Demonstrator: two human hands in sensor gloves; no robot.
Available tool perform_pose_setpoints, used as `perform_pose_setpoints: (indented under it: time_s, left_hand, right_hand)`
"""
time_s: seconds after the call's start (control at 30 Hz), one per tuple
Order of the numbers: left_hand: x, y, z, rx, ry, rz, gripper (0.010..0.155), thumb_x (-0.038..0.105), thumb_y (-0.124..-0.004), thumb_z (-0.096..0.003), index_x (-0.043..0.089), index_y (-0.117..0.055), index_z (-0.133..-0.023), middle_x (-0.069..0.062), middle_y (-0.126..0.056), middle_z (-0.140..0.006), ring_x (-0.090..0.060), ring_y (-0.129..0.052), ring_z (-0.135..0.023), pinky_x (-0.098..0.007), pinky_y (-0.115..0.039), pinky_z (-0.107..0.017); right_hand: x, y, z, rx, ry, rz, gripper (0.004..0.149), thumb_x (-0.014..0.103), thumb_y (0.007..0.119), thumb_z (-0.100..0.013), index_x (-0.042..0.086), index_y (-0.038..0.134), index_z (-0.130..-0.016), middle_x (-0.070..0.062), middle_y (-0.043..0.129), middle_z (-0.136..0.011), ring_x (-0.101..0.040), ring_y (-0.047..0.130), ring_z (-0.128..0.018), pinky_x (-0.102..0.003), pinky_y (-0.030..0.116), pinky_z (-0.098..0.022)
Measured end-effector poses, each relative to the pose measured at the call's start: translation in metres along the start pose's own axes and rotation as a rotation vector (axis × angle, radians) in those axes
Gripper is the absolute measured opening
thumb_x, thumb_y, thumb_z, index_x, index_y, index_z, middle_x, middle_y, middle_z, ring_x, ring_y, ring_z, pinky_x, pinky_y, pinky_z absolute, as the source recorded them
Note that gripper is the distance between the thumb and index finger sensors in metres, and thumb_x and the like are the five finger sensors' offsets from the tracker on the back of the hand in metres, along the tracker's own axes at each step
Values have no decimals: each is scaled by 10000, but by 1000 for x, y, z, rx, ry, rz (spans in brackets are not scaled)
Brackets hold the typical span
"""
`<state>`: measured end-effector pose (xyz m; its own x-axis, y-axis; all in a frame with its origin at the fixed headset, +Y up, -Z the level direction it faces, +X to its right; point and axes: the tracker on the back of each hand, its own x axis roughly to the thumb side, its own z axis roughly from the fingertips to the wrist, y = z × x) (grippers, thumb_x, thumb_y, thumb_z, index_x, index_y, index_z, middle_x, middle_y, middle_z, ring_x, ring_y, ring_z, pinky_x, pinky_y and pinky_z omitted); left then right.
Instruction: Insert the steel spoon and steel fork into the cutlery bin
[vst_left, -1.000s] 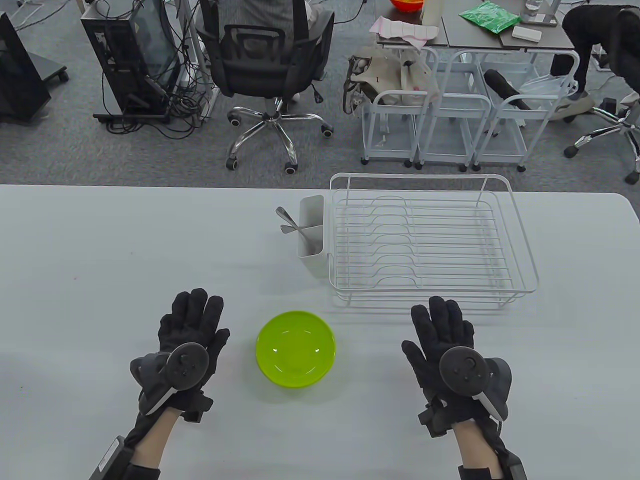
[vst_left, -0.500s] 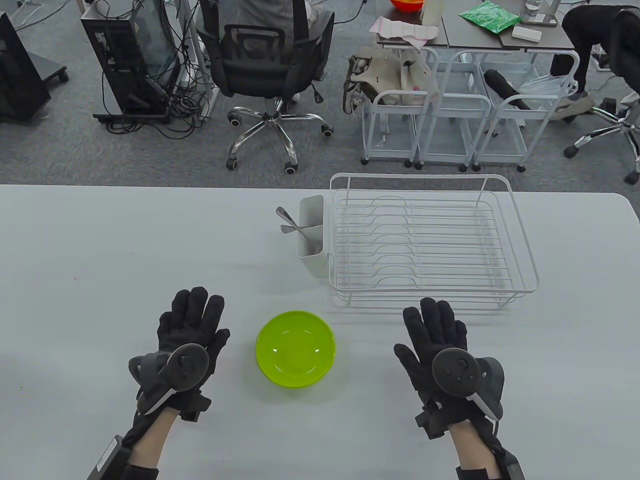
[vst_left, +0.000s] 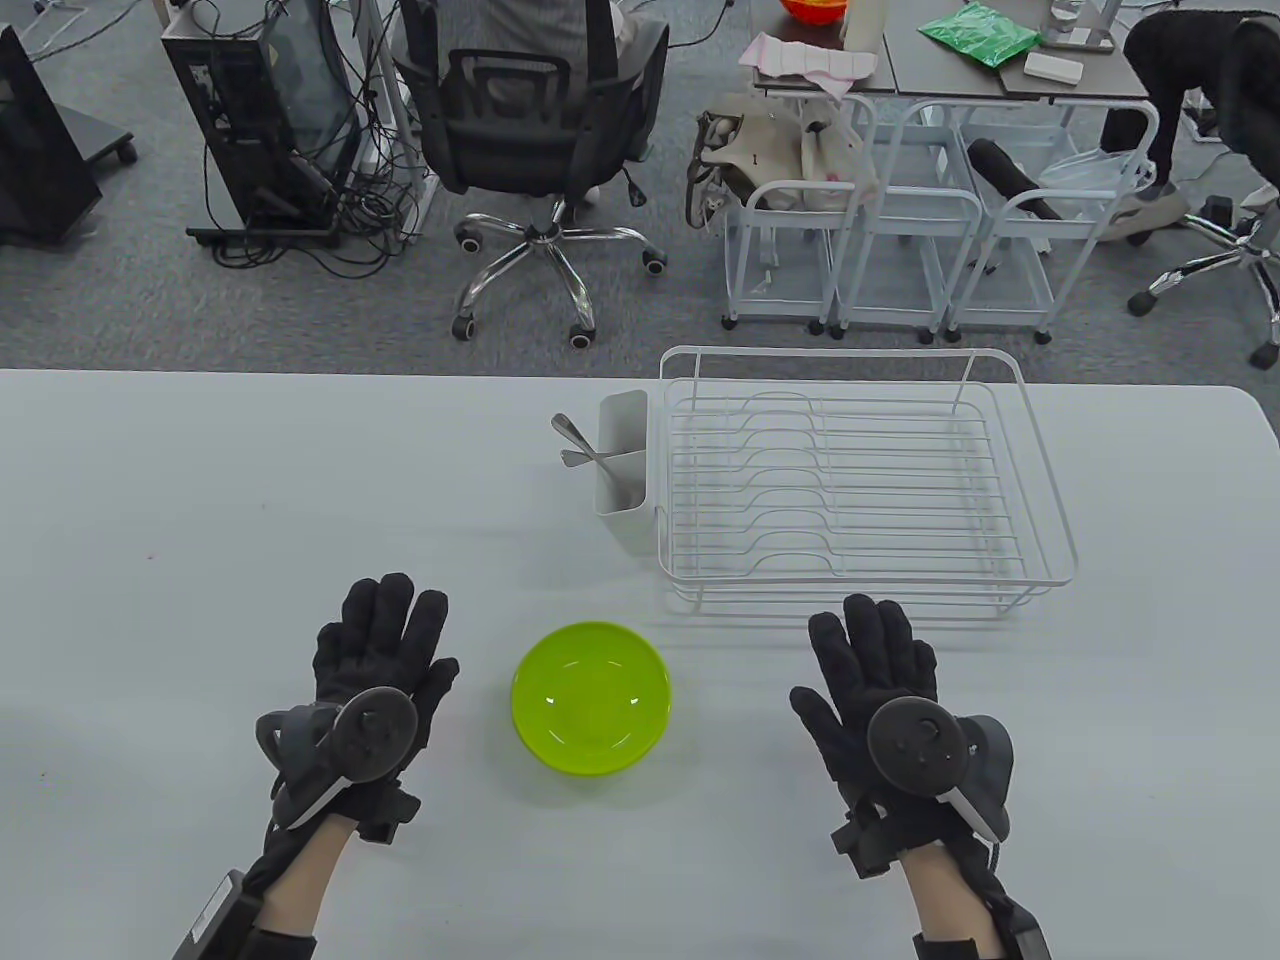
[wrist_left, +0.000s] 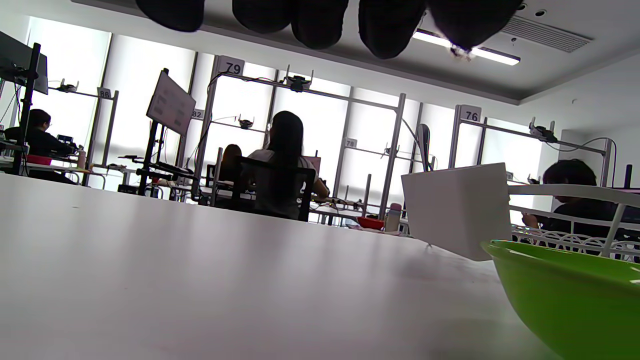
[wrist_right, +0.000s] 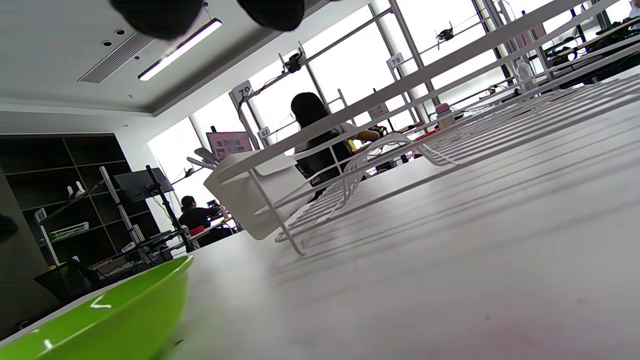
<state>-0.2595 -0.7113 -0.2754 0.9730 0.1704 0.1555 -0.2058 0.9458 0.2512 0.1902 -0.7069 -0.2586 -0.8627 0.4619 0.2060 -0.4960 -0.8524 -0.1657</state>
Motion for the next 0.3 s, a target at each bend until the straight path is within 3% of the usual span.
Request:
perform_pose_setpoints:
  time_s: [0.3]
  left_hand:
    - [-1,1,0,2,6,-4,634,538,-545,-555,350,-509,-1160,-78,-452,-1293,-380,-427,-1183,-643,-492,-789]
  right_hand:
    - [1,0,0,13,-2,-12,702,506,640,-508,216,471,-1125,-102,289,-1183,-375,171,-1102,-623,237,-723]
